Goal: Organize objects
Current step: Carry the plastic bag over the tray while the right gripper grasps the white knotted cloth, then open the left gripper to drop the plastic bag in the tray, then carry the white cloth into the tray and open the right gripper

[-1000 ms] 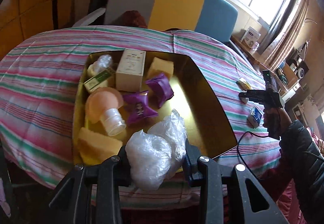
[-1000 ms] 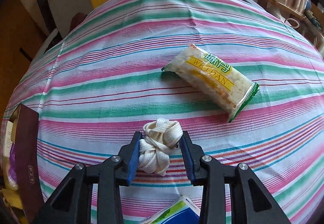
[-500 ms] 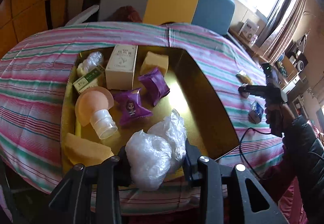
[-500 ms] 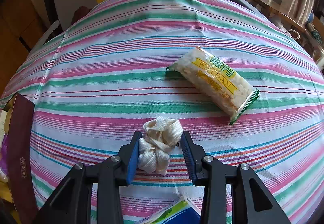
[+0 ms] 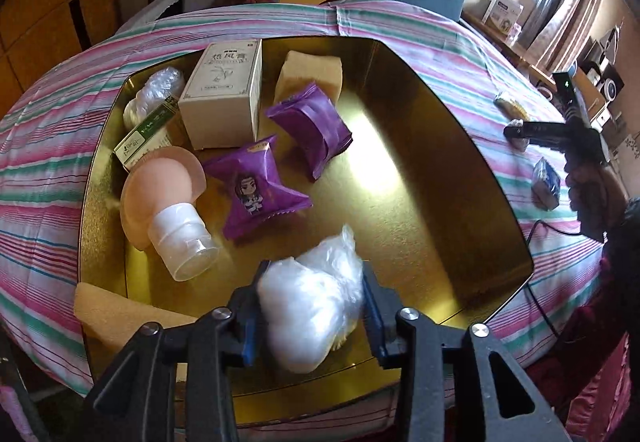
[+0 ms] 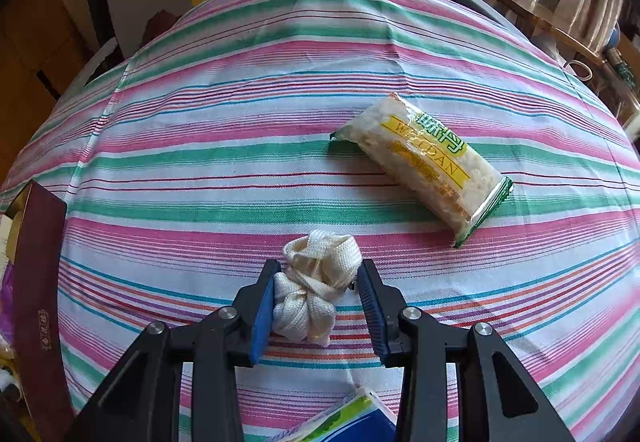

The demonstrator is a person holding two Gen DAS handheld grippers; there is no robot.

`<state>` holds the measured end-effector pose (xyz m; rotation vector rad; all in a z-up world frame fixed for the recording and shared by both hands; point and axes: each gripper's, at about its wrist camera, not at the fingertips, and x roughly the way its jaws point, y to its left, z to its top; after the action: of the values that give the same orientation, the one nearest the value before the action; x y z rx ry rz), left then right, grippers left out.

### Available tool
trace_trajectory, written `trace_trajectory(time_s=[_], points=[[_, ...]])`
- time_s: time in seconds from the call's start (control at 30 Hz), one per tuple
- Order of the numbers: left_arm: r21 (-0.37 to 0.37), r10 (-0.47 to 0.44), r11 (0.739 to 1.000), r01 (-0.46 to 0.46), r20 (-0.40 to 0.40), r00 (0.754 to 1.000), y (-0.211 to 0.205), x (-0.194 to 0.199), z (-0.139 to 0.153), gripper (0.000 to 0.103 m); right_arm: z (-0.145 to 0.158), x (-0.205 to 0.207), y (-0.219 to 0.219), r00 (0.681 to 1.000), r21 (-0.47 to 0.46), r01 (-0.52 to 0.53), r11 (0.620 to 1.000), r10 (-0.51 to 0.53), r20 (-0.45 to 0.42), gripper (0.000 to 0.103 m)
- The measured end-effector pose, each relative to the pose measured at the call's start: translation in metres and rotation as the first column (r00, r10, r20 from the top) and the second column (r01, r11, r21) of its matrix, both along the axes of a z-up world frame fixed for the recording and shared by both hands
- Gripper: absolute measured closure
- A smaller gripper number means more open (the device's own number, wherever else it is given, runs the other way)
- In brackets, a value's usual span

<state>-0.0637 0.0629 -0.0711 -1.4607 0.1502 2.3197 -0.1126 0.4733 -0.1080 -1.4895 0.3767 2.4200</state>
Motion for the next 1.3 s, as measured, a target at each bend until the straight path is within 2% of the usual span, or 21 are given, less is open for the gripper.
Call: trace_trajectory(time_s=[0.07, 0.37, 0.4, 0.57, 0.73, 0.87, 1.07, 1.17, 1.3], points=[[-0.015, -0.004, 1.0, 0.004, -0.01, 1.0, 0.0, 0.001, 0.0, 0.059, 0.0, -0.001, 0.0, 1.0, 0.0, 0.001, 1.0, -0.001, 0.0, 0.062], [0.013, 0.032, 0.999, -0.031, -0.046, 0.998, -0.011, 0.006, 0.01, 0.059, 0.0, -0.002, -0.001, 1.0, 0.004, 0.0, 1.0, 0.0, 0.0, 0.065], [0.023, 0.039, 0.999, -0.038, -0.055, 0.998, -0.013, 0.008, 0.014, 0.058, 0.0, -0.003, -0.001, 1.0, 0.004, 0.001, 1.0, -0.001, -0.002, 0.069], [0.06, 0.086, 0.995, -0.08, -0.112, 0.99, -0.027, 0.016, 0.033, 0.058, 0.0, -0.005, 0.002, 1.0, -0.002, 0.009, 1.0, -0.009, -0.011, 0.071], [0.047, 0.126, 0.992, -0.119, -0.194, 0.973, -0.037, 0.024, 0.053, 0.057, 0.007, -0.001, 0.008, 0.999, -0.02, 0.03, 0.999, -0.03, -0.045, 0.071], [0.037, 0.148, 0.989, -0.144, -0.227, 0.963, -0.044, 0.025, 0.062, 0.057, 0.03, 0.005, -0.004, 0.995, -0.028, 0.011, 1.0, -0.014, -0.102, 0.071], [0.045, 0.169, 0.986, -0.163, -0.222, 0.96, -0.051, 0.025, 0.06, 0.057, 0.074, 0.019, -0.051, 0.979, 0.004, -0.103, 0.995, 0.102, -0.176, 0.071], [0.053, 0.177, 0.984, -0.169, -0.223, 0.959, -0.055, 0.028, 0.06, 0.057, 0.102, 0.027, -0.085, 0.957, 0.025, -0.179, 0.983, 0.18, -0.228, 0.071], [0.064, 0.187, 0.982, -0.177, -0.229, 0.955, -0.06, 0.031, 0.06, 0.057, 0.134, 0.036, -0.142, 0.907, 0.035, -0.317, 0.948, 0.314, -0.282, 0.071]])
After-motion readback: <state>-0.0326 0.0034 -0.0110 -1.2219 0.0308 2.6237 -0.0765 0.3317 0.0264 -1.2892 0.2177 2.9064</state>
